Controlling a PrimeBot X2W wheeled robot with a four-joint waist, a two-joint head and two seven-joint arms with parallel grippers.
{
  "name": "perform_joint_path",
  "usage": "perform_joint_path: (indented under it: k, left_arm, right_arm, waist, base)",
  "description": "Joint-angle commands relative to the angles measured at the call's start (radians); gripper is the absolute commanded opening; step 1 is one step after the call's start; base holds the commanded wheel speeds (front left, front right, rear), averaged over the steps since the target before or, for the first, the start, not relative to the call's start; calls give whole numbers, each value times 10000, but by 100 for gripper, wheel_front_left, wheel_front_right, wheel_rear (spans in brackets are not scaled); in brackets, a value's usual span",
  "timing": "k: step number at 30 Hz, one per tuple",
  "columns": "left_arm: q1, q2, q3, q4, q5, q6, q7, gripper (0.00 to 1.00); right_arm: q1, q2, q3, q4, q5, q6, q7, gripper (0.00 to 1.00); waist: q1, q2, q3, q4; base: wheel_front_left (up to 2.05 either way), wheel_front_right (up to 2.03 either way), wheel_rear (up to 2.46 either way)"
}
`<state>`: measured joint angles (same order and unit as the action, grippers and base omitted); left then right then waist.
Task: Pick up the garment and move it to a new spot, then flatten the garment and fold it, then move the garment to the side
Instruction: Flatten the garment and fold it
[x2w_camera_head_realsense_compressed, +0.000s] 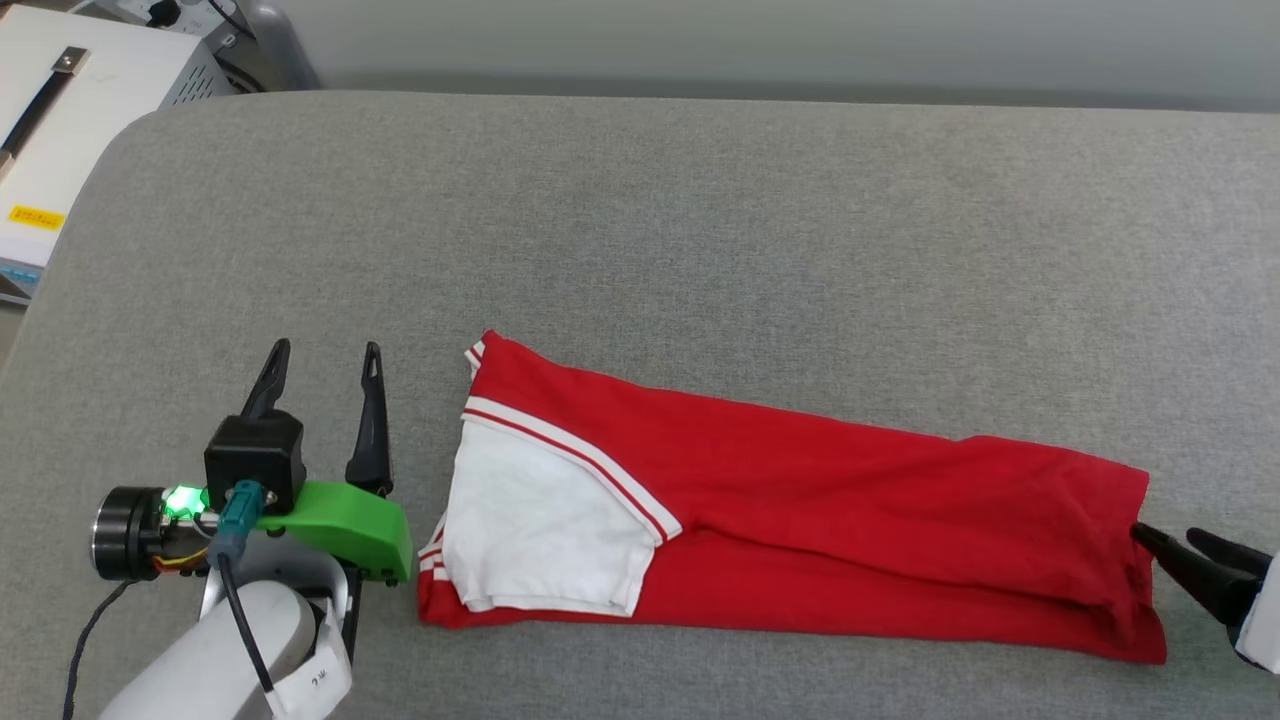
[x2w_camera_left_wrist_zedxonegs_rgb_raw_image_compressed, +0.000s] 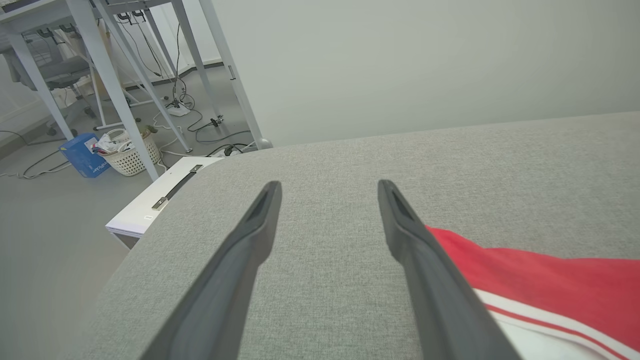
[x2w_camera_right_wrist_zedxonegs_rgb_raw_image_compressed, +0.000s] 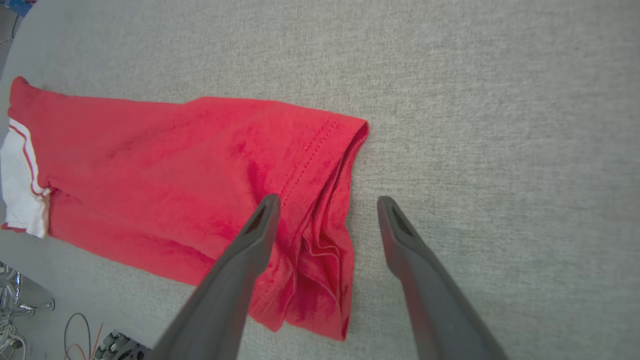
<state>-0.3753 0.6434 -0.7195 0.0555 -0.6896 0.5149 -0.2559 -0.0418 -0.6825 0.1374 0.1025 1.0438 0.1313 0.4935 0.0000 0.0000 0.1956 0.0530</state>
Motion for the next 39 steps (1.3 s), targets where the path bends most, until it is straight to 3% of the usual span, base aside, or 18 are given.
perform_joint_path:
  k: [1,6,15,16,17,20,21,32,39]
  left_arm:
    - [357,-230,354,-41,468,40,-57,100]
    - [1044,-972,1373,-137,1535,-246,-57,100]
    - [1622,-2409,2625,-46,3219,-1217,-58,100]
    - [1667,-2526,2736,-13,3347,-1318,-58,100]
    - [1739,-2662,2869,25,3504,-1429,-58,100]
    - [1957,-2947,3223,111,3825,-1695,-58,100]
    - [2138,-3180,3562,201,4124,-1983,-58,100]
    - [2579,-3795,4404,398,4868,-2983,-58,100]
    - [2787,-4097,4772,536,5195,-3332,-58,100]
  right_arm:
    - [-179,145,117,158,-22,-6,84,100]
    - [-547,557,592,691,-189,-6,209,100]
    - [-920,941,1633,1300,-346,-6,315,100]
    - [-951,936,1694,1327,-368,-6,241,69]
    - [-984,933,1776,1373,-384,-6,171,2]
    - [-1073,804,1840,1520,-398,-6,-28,0]
    - [-1129,488,1702,1675,-301,-6,-203,0]
    - [-895,-1022,627,2148,-429,-6,-73,0]
    - [-757,-1077,792,500,-552,-6,727,0]
  waist:
    - [0,0,118,115]
    - [0,0,290,270]
    - [0,0,398,405]
    - [0,0,383,387]
    - [0,0,347,357]
    - [0,0,241,276]
    - [0,0,114,215]
    - [0,0,-242,88]
    - [0,0,-451,4]
  base:
    - [0,0,0]
    - [0,0,0]
    - [0,0,0]
    - [0,0,0]
    - [0,0,0]
    - [0,0,0]
    - [0,0,0]
    - [0,0,0]
    - [0,0,0]
